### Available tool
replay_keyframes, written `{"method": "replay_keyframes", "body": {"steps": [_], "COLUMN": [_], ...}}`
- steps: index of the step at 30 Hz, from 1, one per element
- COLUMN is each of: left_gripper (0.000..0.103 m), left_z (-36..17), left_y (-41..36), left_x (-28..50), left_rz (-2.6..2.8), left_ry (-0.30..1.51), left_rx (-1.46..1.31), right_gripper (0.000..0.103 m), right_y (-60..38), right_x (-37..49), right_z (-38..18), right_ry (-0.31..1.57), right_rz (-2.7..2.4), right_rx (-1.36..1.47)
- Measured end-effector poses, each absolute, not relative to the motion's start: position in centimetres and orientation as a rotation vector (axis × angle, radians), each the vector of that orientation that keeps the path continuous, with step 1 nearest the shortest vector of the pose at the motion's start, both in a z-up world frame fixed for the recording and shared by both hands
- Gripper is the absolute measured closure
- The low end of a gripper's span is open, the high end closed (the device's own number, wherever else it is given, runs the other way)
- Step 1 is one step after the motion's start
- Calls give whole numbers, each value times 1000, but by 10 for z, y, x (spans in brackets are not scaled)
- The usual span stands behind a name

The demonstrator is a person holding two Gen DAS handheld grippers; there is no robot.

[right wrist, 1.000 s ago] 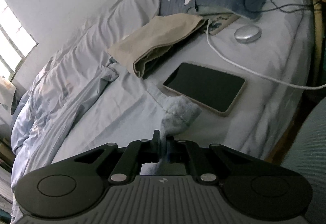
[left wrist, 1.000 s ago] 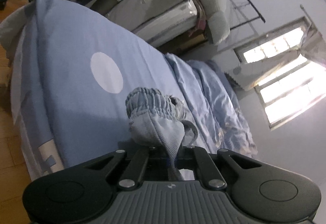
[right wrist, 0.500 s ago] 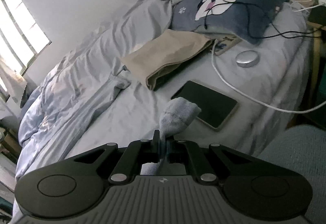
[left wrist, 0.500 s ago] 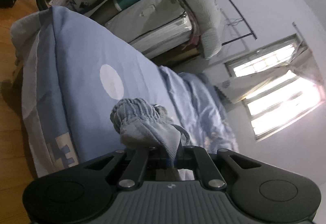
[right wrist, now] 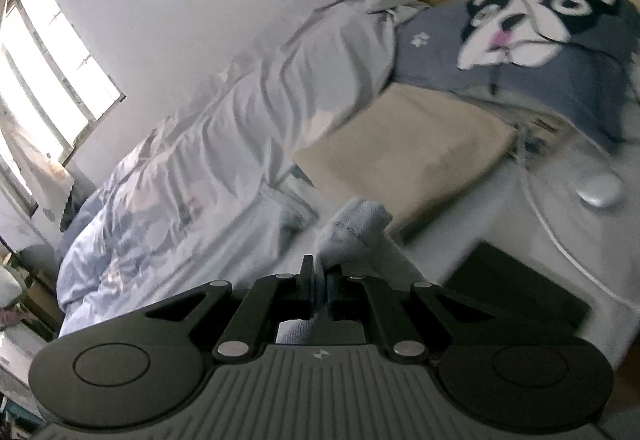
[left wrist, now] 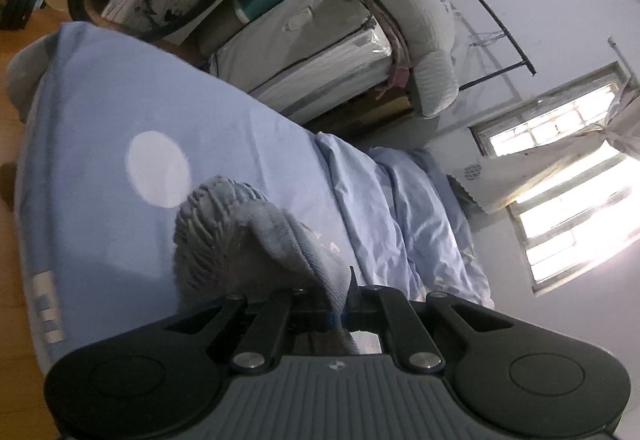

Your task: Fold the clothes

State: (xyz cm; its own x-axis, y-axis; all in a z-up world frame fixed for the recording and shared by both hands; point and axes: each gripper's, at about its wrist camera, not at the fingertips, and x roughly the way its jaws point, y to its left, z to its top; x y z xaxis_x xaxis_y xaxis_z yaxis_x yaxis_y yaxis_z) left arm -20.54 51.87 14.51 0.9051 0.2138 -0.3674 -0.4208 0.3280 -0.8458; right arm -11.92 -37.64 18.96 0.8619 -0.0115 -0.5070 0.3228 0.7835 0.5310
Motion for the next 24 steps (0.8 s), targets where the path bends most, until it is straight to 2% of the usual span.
{"method": "replay_keyframes", "body": {"steps": [6,11,24], "left_gripper": [102,102,101], "left_z": [161,153,88], "left_y": [513,510,520], "left_x": [-131,-66,53], "left_rz": [488,533,633], "left_ry": [238,272,378], "left_rx": [-1136,-1067,-917], "right_gripper": [101,101,101], "right_y": [-370,-351,-282], "right_x": [-16,84,321], "right_z": [218,223,136], "right_ry": [489,497,623], "right_rz": [-160,-150,-123], "right_rx": [615,542,386]}}
